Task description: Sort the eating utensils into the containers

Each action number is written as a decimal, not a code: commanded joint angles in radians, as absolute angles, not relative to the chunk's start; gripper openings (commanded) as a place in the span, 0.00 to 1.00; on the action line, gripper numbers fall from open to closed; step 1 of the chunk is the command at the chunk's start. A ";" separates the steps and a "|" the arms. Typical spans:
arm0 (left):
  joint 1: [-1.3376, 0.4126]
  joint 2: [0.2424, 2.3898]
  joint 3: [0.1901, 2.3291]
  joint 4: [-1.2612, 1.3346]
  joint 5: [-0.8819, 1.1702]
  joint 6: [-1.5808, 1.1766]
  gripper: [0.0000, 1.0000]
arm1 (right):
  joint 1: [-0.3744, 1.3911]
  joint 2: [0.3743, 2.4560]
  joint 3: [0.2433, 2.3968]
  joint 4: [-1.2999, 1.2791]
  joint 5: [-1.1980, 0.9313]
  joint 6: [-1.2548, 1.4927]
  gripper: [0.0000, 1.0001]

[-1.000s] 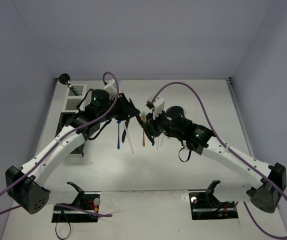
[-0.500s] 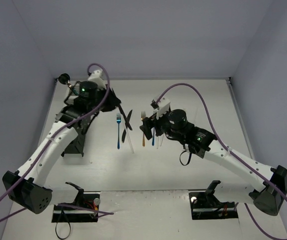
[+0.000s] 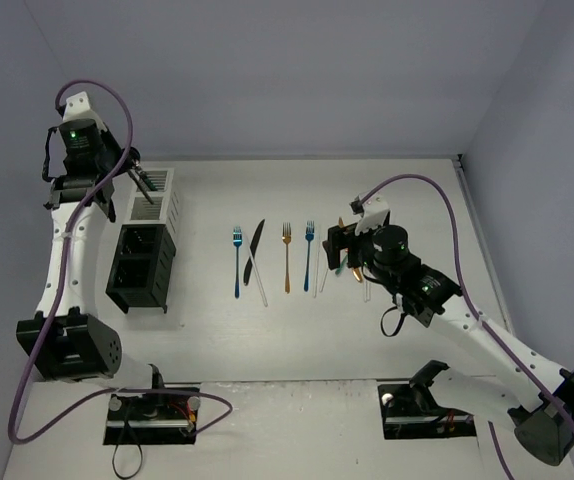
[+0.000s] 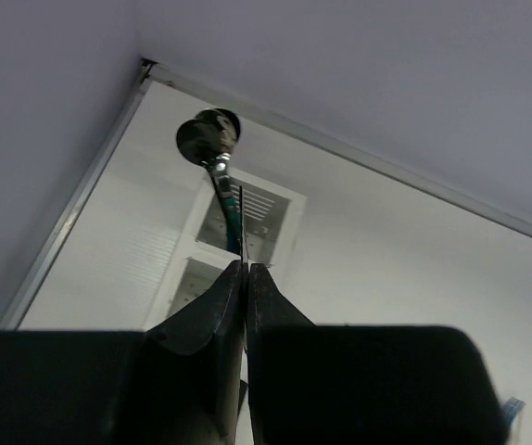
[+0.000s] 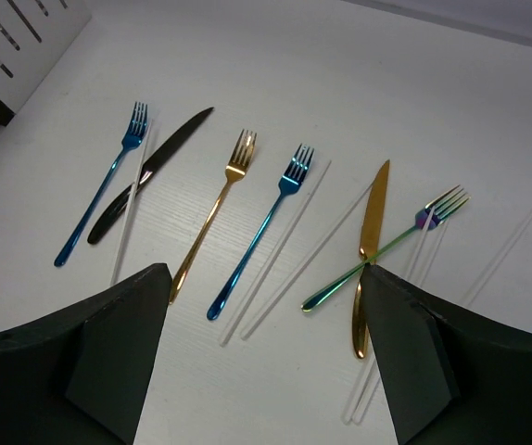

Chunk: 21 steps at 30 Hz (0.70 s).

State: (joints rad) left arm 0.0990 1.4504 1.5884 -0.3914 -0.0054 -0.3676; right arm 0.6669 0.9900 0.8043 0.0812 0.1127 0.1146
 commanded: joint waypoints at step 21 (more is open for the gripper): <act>0.229 1.655 1.519 -0.201 0.082 -0.369 0.24 | 0.614 1.179 0.848 0.019 0.313 0.247 0.79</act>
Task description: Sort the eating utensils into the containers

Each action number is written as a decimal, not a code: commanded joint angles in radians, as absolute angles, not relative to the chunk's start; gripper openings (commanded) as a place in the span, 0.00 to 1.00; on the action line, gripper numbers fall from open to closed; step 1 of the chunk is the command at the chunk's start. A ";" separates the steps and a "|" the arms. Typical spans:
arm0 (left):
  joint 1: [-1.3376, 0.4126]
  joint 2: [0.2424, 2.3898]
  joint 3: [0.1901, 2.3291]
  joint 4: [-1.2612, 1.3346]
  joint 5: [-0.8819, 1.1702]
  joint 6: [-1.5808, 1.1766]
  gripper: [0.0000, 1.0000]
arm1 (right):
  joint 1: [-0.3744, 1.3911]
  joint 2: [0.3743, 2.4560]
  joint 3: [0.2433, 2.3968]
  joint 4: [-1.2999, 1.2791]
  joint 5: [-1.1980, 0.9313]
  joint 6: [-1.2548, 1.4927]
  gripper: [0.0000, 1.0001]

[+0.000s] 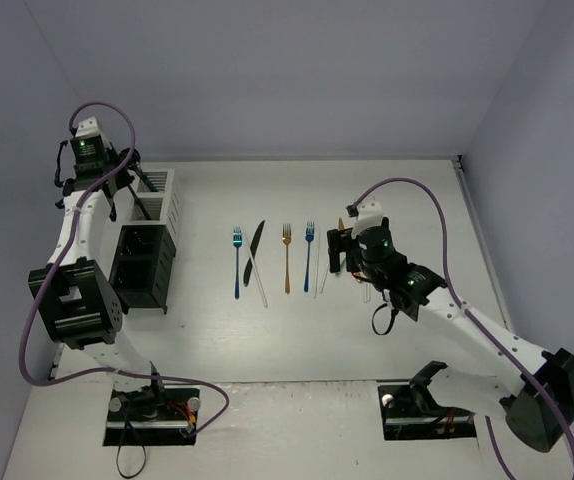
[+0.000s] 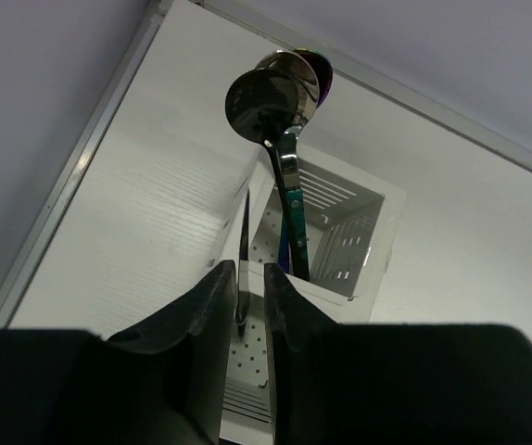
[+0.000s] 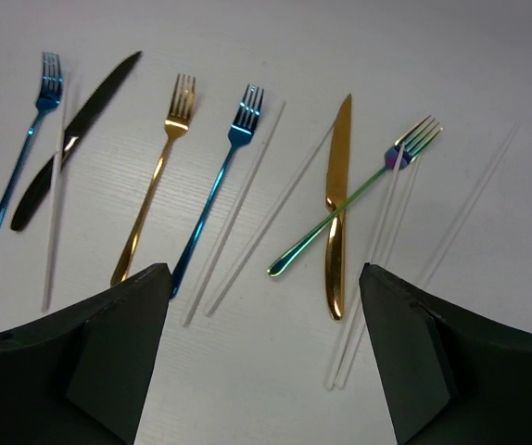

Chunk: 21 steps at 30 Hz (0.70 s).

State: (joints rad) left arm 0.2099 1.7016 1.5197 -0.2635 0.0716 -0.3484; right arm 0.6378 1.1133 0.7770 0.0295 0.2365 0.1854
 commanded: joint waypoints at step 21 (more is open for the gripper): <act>0.057 1.150 1.317 -0.555 0.223 -0.389 0.72 | 0.431 1.584 1.081 -0.024 0.144 0.227 0.38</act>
